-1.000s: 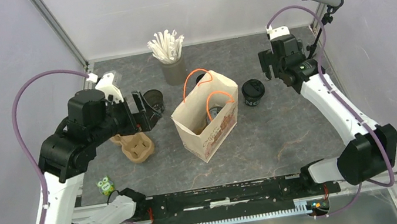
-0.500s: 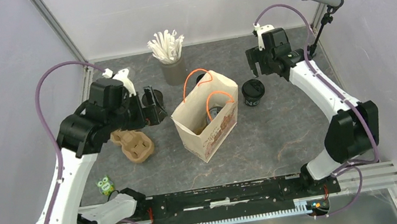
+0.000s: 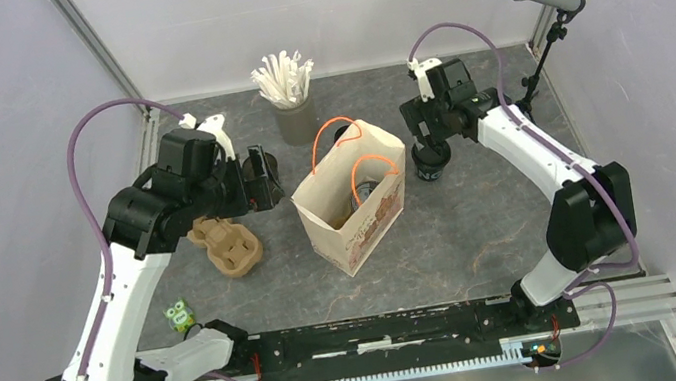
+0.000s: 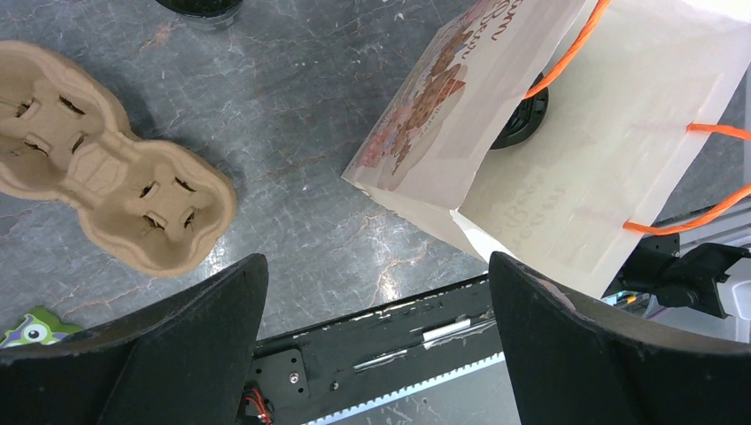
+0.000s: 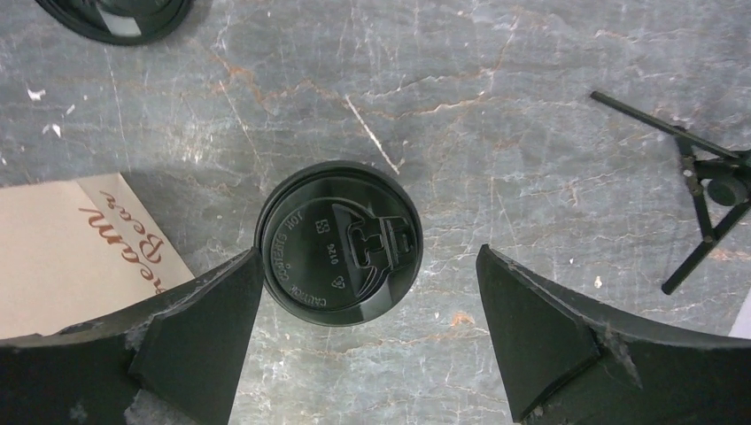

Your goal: Pack the takeout coffee

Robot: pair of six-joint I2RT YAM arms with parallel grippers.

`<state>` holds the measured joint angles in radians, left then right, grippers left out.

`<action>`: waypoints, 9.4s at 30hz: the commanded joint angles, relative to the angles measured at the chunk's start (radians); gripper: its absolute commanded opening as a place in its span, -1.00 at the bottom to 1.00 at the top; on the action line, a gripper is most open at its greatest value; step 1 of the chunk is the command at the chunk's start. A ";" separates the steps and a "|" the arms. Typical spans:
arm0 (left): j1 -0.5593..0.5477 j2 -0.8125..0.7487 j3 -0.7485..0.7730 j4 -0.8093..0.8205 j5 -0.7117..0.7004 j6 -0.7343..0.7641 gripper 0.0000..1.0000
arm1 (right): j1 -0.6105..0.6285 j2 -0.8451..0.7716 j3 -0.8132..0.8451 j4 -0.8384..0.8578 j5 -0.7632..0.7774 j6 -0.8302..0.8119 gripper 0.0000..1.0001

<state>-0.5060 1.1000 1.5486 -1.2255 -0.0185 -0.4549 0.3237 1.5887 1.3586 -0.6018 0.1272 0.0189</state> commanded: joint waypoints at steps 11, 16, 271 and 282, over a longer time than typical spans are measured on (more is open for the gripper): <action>0.000 -0.044 -0.021 0.026 0.013 0.017 1.00 | 0.002 0.065 -0.025 0.004 -0.103 -0.089 0.96; 0.000 -0.065 -0.038 0.033 0.014 0.006 1.00 | 0.001 0.079 -0.016 -0.011 -0.100 -0.092 0.96; -0.311 0.416 0.806 -0.002 -0.024 0.352 0.17 | 0.242 -0.447 -0.124 0.135 0.092 0.359 -1.00; -0.295 0.452 0.854 0.020 0.082 0.361 0.18 | 0.243 -0.455 -0.109 0.150 0.202 0.503 -1.00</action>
<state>-0.8120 1.5452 2.3787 -1.2495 -0.0010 -0.1490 0.5674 1.1641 1.2373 -0.5140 0.2554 0.4351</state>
